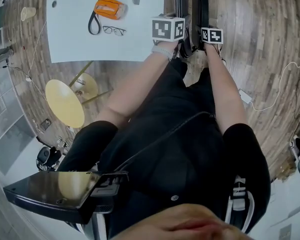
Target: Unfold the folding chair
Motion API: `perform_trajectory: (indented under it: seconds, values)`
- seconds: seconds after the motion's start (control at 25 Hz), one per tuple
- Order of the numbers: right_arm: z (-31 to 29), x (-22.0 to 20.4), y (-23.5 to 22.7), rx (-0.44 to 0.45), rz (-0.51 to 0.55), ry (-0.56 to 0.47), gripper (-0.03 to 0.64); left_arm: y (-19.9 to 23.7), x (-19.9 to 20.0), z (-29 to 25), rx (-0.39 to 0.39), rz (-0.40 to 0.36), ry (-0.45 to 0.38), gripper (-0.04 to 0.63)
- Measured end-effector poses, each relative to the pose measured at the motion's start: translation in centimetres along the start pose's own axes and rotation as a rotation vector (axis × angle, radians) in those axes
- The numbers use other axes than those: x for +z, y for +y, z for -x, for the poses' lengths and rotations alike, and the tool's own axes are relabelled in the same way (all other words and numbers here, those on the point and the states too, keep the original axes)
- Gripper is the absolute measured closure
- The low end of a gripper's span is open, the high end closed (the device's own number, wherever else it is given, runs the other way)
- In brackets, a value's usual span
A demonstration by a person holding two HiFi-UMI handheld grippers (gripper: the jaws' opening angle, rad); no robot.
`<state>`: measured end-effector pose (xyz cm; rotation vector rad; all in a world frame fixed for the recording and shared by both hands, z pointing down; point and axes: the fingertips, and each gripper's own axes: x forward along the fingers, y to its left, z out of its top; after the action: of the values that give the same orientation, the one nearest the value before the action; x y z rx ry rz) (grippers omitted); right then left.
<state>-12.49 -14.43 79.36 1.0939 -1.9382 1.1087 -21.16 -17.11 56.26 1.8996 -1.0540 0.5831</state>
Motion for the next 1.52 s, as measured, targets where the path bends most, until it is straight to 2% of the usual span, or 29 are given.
perform_trajectory:
  seconds: [0.32,0.76,1.16,1.52]
  values:
    - [2.0,-0.9,-5.4,0.081,-0.073,-0.004,0.407,-0.7,-0.2,-1.2,0.036,0.046,0.001,0.485]
    - [4.1,-3.2,-15.0,0.290,-0.156,-0.006,0.407,-2.8,-1.2,-4.0,0.053,0.050,0.011,0.487]
    - [4.5,-6.5,-24.6,0.473,-0.239,-0.027,0.407,-2.9,-2.7,-6.3,-0.008,0.065,0.015,0.486]
    - [3.7,-8.8,-30.1,0.636,-0.292,-0.048,0.407,-0.4,-4.5,-7.2,-0.060,0.081,0.022,0.483]
